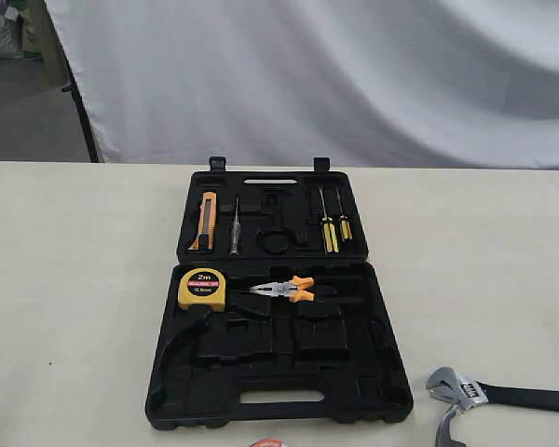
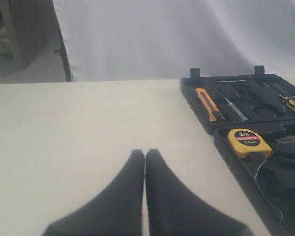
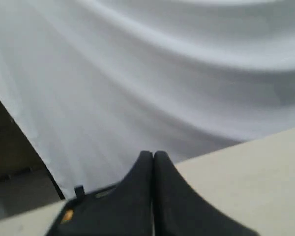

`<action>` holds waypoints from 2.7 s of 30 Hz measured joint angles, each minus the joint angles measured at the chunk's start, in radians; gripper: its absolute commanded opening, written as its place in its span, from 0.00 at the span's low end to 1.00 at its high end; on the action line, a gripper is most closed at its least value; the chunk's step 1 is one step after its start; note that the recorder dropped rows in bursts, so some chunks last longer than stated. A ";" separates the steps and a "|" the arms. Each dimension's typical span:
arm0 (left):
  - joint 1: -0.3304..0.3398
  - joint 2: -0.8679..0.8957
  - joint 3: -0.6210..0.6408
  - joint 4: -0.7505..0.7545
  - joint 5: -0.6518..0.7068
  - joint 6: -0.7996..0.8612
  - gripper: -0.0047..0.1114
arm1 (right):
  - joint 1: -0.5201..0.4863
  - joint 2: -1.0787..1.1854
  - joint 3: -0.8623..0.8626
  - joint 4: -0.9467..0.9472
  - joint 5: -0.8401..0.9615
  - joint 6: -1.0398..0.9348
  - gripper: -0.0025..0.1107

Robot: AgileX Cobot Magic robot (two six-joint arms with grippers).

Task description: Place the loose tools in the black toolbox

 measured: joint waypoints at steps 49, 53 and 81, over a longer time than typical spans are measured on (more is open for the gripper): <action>0.000 0.000 0.000 0.000 0.000 0.000 0.05 | 0.711 1.158 -0.228 -0.062 -0.168 -0.128 0.03; 0.000 0.000 0.000 0.000 0.000 0.000 0.05 | 0.820 1.307 -0.291 -0.062 -0.208 -0.125 0.03; 0.000 0.000 0.000 0.000 0.000 0.000 0.05 | 1.054 1.601 -0.548 0.100 0.044 -0.282 0.66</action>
